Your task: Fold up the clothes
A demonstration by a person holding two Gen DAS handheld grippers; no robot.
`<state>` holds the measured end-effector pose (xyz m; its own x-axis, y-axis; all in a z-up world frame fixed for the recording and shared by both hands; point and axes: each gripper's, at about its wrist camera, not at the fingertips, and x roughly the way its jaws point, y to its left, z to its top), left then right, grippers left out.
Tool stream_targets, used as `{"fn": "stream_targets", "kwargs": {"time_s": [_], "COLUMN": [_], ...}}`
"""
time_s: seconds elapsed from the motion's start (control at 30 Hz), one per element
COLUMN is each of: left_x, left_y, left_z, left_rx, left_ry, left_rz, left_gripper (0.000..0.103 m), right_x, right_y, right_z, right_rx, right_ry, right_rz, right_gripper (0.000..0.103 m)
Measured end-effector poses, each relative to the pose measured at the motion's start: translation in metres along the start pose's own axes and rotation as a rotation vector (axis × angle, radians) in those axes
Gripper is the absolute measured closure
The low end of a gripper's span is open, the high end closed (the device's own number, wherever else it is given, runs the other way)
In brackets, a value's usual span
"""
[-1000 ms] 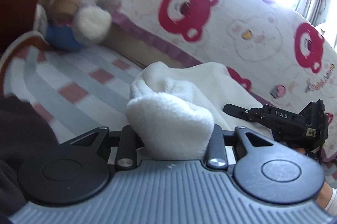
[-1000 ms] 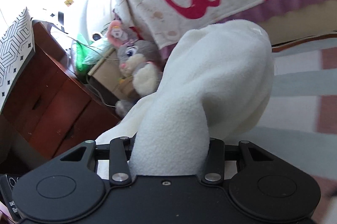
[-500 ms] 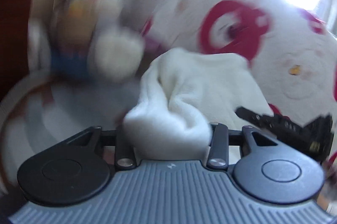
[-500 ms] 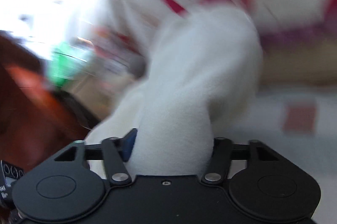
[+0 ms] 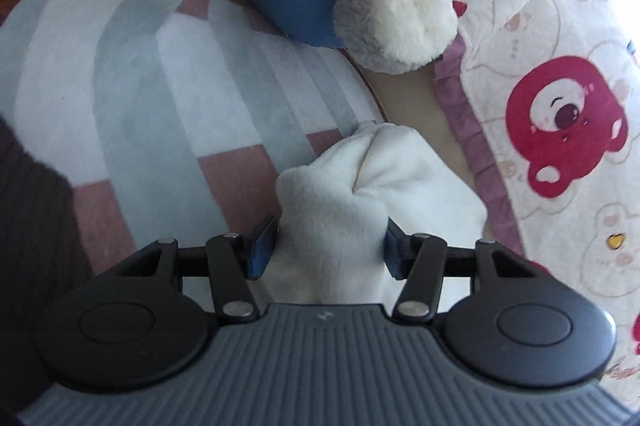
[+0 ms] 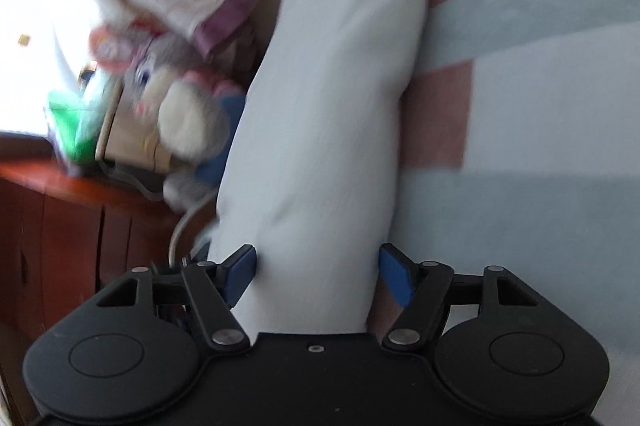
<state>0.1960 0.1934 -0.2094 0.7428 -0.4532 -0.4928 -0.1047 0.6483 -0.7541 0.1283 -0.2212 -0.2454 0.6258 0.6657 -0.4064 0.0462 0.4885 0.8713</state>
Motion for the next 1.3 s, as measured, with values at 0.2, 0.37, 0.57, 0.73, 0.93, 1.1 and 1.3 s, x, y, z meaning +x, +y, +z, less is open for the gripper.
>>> {"fn": "stream_targets", "kwargs": {"time_s": [0.2,0.37,0.57,0.73,0.93,1.1,1.3], "left_x": [0.009,0.023,0.008,0.021,0.008,-0.010,-0.048], "left_y": [0.005,0.005,-0.060,-0.086,-0.106,-0.112,-0.117], "left_z": [-0.005,-0.001,0.000,-0.039,-0.046,-0.047,-0.031], "left_rx": [-0.006,-0.014,0.447,0.707,0.817,0.776,0.776], "left_ry": [0.087,0.078,0.026,-0.005,-0.085,-0.179,-0.327], "left_rz": [-0.024,0.029,0.147,0.380,0.461,0.496,0.471], "left_gripper": [0.031,0.052,0.070,0.069,0.066,0.059,0.065], "right_x": [0.015,0.049,0.025,0.040,0.025,-0.010,-0.033], "right_y": [0.017,0.045,0.071,0.068,0.078,0.067,0.014], "right_z": [-0.019,-0.029,-0.021,-0.045,-0.050,-0.037,0.048], "right_rx": [-0.046,-0.121,-0.276,-0.334,-0.332,-0.296,-0.049], "right_ry": [-0.011,-0.017,0.013,0.021,0.004,-0.002,-0.176], "right_rz": [-0.034,-0.097,-0.086,-0.253,-0.303,-0.200,-0.091], "right_gripper": [0.017,0.023,0.042,0.041,0.032,0.030,0.028]}}
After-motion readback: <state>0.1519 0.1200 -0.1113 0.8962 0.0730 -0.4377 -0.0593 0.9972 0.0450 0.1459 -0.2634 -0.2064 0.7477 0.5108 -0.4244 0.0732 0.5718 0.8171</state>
